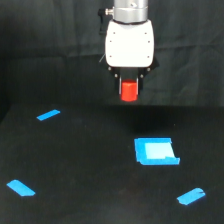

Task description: Pick up the red object from the table

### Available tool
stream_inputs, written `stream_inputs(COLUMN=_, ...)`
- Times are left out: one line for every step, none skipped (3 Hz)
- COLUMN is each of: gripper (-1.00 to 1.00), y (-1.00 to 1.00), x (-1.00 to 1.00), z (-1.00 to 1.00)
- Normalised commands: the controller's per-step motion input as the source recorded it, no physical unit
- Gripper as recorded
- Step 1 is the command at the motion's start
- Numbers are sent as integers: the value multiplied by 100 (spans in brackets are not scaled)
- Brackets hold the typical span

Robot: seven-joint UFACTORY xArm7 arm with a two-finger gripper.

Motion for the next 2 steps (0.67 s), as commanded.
stream_inputs(gripper=-100, y=-15, x=-8, z=26)
stream_inputs(gripper=-100, y=-20, x=-8, z=22)
